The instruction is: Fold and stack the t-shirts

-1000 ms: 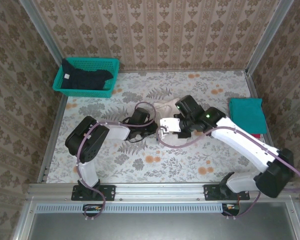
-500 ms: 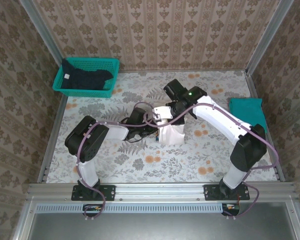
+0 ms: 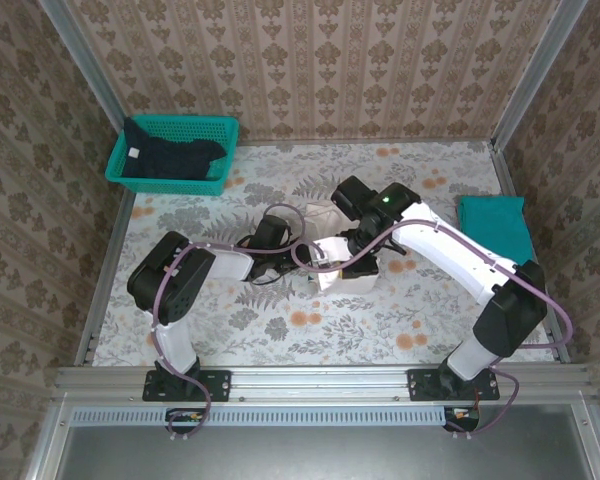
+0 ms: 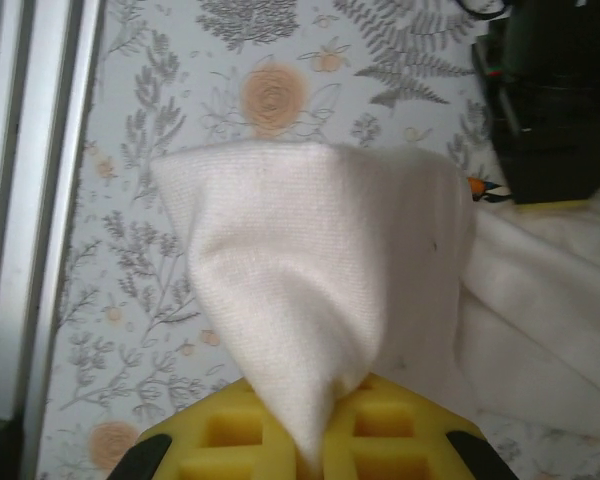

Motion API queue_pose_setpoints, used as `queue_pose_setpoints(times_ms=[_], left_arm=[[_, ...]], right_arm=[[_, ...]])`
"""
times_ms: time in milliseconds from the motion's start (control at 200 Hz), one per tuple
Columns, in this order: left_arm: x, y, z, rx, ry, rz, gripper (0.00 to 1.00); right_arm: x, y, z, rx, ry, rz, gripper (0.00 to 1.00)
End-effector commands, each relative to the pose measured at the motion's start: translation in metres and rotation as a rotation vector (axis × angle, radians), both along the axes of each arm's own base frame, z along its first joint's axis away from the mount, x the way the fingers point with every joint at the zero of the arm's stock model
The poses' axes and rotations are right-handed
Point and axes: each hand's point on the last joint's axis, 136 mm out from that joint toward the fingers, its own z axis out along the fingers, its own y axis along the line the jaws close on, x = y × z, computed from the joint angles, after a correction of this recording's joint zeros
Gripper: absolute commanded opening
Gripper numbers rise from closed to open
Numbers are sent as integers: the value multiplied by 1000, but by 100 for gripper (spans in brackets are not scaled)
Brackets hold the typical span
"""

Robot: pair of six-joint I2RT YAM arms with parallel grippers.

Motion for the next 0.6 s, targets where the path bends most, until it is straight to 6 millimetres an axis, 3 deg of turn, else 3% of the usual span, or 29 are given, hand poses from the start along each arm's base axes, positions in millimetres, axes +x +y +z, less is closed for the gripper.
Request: queue_pose_setpoints(times_ms=[0, 260, 595], left_arm=[[-7, 18, -22, 88, 53, 9, 0], [-11, 23, -24, 95, 54, 20, 0], [-14, 24, -27, 94, 61, 15, 0]], right_arm=[[-12, -6, -8, -14, 91, -3, 0], [54, -11, -29, -111, -20, -73, 0], [118, -10, -50, -177, -101, -112, 0]])
